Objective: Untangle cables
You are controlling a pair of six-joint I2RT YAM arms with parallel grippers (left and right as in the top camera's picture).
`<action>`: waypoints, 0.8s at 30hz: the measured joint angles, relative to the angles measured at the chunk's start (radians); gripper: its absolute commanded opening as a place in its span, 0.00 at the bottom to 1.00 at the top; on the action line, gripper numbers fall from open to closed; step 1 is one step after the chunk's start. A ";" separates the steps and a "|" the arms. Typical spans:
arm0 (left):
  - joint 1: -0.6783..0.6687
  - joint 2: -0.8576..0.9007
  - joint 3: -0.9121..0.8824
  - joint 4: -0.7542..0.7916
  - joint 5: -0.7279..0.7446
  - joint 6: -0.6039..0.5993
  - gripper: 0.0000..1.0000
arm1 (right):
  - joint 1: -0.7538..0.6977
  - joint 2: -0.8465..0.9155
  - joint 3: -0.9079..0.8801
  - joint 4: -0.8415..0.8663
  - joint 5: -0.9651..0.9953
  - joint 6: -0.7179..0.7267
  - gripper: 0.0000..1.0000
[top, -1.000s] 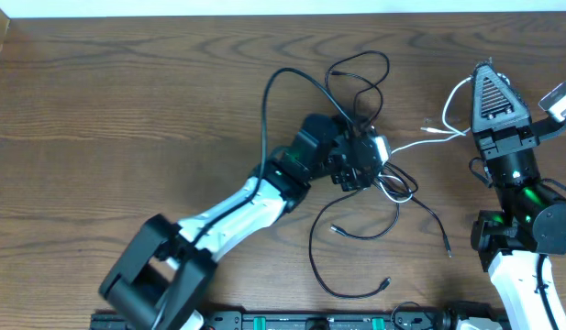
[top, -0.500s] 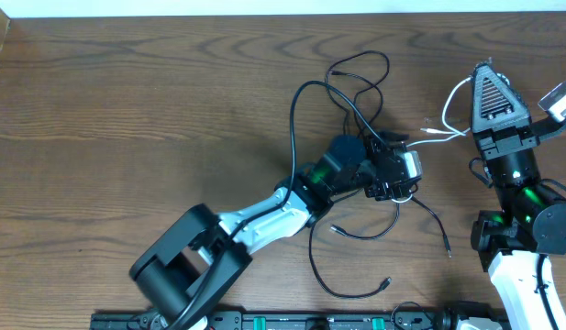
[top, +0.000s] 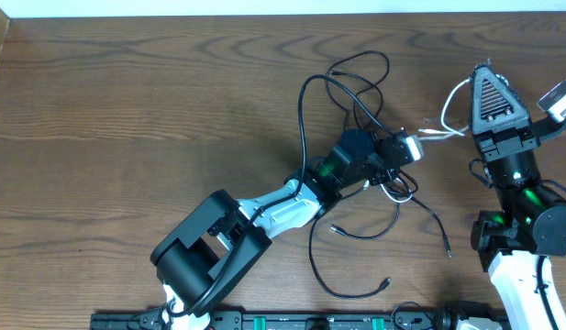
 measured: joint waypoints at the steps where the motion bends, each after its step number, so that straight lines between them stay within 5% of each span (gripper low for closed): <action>1: 0.000 0.000 0.000 0.004 -0.021 -0.001 0.07 | 0.000 0.000 0.000 0.000 0.000 0.000 0.01; 12: 0.048 -0.205 0.000 0.004 -0.503 0.103 0.07 | -0.023 0.000 0.000 0.000 -0.001 0.000 0.01; 24: 0.119 -0.630 0.000 -0.060 -0.573 0.143 0.08 | -0.061 -0.001 0.003 -0.185 -0.045 -0.018 0.01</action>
